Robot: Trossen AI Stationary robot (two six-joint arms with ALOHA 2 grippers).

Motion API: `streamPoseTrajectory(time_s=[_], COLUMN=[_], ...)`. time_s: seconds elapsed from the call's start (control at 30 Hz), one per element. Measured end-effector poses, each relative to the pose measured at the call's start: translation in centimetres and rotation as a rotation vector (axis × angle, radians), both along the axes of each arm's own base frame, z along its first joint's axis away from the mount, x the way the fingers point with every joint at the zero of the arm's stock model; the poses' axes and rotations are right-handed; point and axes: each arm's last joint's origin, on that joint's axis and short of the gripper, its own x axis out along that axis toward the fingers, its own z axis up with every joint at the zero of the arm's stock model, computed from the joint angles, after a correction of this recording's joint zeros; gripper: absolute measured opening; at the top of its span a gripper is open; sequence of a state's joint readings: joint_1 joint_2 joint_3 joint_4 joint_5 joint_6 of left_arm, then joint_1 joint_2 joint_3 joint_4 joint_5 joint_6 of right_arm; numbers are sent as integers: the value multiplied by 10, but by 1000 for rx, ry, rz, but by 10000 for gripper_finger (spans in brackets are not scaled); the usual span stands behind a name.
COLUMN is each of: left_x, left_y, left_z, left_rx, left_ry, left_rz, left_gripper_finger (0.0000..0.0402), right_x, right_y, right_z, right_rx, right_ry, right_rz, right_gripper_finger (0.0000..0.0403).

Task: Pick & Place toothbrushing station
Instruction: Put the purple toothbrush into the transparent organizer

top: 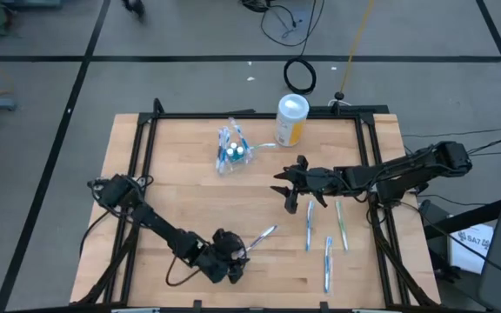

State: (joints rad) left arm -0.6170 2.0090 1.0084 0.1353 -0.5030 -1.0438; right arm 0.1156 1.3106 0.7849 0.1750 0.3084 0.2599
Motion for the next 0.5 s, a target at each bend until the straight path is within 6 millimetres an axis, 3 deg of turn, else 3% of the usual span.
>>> streamPoseTrajectory(time_s=[0.27,0.5], left_x=[-10,-19], left_y=[-10,-14], left_z=[-7,-10], left_rx=[97,146], left_ry=[48,83], left_rz=[-31,-54], left_gripper_finger=[231,144], right_x=[0,0], right_y=[10,10], right_z=[2,3], right_rx=[-57,-89], right_ry=[-10,-19], right_rz=[63,77], right_gripper_finger=[171,171])
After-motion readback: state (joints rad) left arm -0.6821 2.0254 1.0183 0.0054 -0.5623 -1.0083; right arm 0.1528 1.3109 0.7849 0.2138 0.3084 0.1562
